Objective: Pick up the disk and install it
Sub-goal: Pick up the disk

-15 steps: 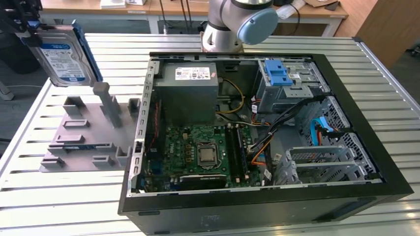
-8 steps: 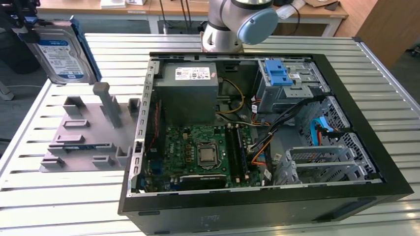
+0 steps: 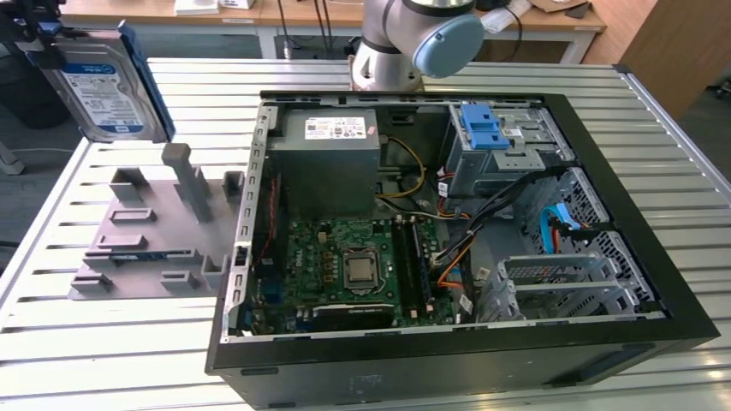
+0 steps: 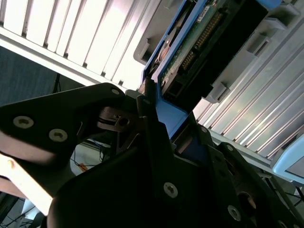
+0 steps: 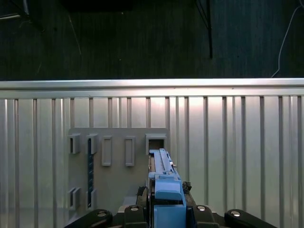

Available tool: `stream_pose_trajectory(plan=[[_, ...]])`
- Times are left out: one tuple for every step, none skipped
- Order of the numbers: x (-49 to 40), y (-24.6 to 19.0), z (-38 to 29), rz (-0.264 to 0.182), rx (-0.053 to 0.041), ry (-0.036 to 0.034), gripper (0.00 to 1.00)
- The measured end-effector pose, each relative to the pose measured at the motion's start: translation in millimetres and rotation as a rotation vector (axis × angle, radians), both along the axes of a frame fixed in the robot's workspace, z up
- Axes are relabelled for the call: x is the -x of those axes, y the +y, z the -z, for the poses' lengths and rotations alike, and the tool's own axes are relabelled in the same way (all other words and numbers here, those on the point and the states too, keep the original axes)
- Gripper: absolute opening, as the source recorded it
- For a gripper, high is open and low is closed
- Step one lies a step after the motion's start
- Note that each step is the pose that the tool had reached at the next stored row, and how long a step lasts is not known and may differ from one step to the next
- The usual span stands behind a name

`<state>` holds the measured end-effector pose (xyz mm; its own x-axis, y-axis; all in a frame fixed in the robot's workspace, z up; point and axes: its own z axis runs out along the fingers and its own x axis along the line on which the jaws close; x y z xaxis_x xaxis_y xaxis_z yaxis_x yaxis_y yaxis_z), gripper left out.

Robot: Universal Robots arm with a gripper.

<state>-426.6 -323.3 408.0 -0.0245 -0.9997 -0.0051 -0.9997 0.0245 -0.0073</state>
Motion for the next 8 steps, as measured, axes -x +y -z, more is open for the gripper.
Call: stream_pose_trajectory(plan=[[0.0,0.0,-1.0,0.0,0.0,-0.0001,0.36],[0.0,0.0,-2.0,0.0,0.0,-0.0001,0.36],[0.0,0.0,-3.0,0.0,0.0,-0.0001,0.36],[0.0,0.0,-4.0,0.0,0.0,0.0,0.36],[0.0,0.0,-5.1,0.0,0.0,0.0,0.36],[0.0,0.0,-6.1,0.0,0.0,-0.0001,0.36],[0.0,0.0,-7.1,0.0,0.0,-0.0001,0.36],[0.0,0.0,-8.3,0.0,0.0,-0.0001,0.36]])
